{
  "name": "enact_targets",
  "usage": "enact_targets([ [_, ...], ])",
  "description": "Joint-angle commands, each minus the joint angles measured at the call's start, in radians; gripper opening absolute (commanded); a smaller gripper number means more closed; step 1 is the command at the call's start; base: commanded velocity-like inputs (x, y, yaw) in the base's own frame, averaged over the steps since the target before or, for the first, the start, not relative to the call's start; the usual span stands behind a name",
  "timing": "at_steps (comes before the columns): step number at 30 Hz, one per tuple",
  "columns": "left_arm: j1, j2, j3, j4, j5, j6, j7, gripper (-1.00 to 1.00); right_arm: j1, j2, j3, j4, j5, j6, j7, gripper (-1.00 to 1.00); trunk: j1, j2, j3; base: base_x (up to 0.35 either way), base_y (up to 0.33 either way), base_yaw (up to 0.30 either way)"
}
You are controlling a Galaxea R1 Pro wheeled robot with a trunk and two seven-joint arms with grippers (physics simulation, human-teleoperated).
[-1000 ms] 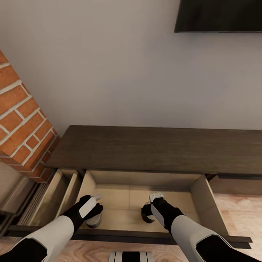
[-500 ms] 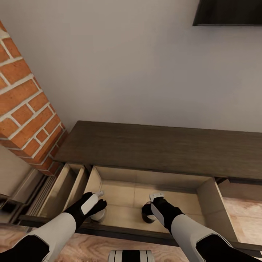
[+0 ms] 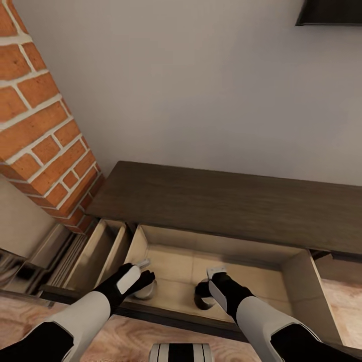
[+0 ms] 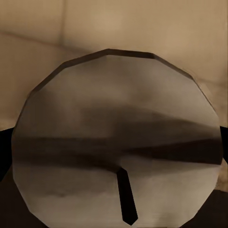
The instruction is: Place each of the two pumpkins and all three candles from the living room inside a cabinet in the living room (use any cabinet), then make sure every cabinet is closed, and position the cauldron so it is next to a table in the living room.
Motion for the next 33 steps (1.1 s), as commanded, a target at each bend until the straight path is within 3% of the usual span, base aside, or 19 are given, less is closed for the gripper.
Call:
enact_targets([
  [1,0.000,0.016,-0.005,-0.001,-0.023,0.003,0.003,-1.00,0.000,0.000,0.001,0.000,-0.016,-0.001,-0.002,-1.00,0.000,0.000,-0.002,0.000,0.000,0.104],
  [5,0.000,0.016,-0.005,-0.022,-0.023,0.003,-0.001,-1.00,0.000,0.000,0.001,-0.003,-0.038,-0.006,-0.009,-1.00,0.000,0.000,-0.007,0.000,0.000,-0.069],
  [17,0.000,0.021,-0.004,-0.032,-0.022,0.003,-0.002,-1.00,0.000,0.000,0.001,-0.003,-0.041,-0.011,-0.011,-1.00,0.000,0.000,-0.011,0.000,0.000,-0.241],
  [33,0.000,0.032,-0.002,-0.047,-0.021,0.003,-0.002,-1.00,0.000,0.000,0.004,-0.013,-0.037,-0.018,-0.005,-1.00,0.000,0.000,-0.019,0.000,0.000,-0.010],
])
